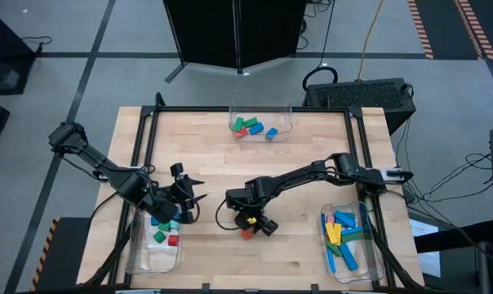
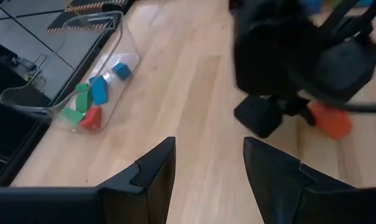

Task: Sort blocks by size
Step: Put the orange triangle block into the top transparent bin

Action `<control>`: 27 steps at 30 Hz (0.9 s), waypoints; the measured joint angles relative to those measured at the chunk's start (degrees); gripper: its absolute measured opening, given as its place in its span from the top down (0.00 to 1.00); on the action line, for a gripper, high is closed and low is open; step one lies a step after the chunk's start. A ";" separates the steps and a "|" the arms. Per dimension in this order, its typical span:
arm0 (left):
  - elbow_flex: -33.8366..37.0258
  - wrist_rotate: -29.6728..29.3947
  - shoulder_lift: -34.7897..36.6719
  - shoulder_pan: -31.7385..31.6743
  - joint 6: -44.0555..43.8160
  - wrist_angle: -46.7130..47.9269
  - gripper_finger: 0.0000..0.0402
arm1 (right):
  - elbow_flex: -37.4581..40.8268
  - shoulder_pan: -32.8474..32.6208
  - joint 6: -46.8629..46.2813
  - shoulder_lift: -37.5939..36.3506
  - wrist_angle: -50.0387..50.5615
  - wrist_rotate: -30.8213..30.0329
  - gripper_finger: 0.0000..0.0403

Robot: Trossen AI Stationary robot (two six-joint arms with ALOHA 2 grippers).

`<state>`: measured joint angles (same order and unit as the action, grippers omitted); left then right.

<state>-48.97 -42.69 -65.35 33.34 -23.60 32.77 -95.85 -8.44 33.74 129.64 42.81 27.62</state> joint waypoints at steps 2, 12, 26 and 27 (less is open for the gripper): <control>0.00 0.14 -1.02 0.00 -0.01 -1.43 0.53 | 0.02 0.57 -1.35 -0.52 1.56 0.18 0.71; 0.00 1.01 -11.63 -2.77 -3.02 -2.49 0.53 | 0.09 3.01 -7.10 -1.93 6.25 -4.92 0.69; 0.02 1.54 -17.61 -3.89 5.98 -2.49 0.49 | 0.84 7.33 -6.56 -2.00 6.82 -2.54 0.69; 0.02 1.54 -17.60 -3.67 5.98 -2.55 0.49 | 1.29 7.96 -6.56 -2.20 6.79 -1.69 0.69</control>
<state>-48.95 -41.15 -82.95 29.67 -17.63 30.23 -94.56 -0.48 27.18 127.44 49.60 25.93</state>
